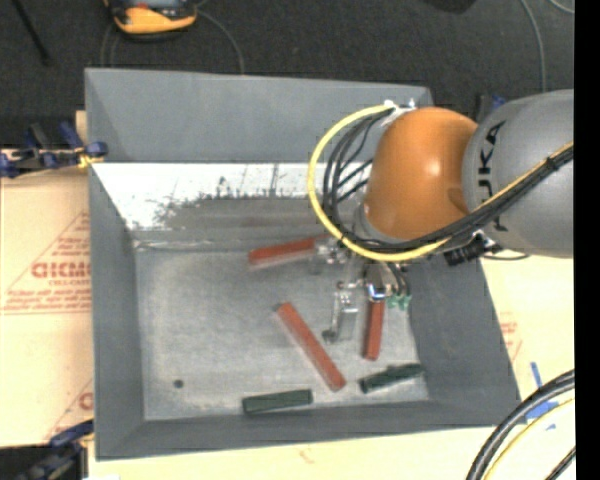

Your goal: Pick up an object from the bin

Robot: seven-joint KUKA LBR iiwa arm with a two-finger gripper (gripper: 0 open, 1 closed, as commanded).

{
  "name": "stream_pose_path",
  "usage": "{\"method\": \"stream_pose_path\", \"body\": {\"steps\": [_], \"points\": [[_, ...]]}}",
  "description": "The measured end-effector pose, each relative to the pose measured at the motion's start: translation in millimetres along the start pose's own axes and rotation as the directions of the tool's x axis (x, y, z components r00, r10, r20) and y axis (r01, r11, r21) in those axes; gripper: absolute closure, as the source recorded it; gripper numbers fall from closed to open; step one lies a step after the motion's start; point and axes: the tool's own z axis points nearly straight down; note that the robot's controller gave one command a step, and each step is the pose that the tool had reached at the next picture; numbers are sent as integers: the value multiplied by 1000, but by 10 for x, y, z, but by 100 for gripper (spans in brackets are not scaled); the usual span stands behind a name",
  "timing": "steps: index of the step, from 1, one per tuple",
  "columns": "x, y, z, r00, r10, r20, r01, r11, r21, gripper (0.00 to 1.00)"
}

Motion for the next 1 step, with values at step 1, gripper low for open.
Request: {"method": "stream_pose_path", "body": {"steps": [1], "points": [[0, 0, 0, 1000, 0, 0, 0, 1000, 0, 0]]}}
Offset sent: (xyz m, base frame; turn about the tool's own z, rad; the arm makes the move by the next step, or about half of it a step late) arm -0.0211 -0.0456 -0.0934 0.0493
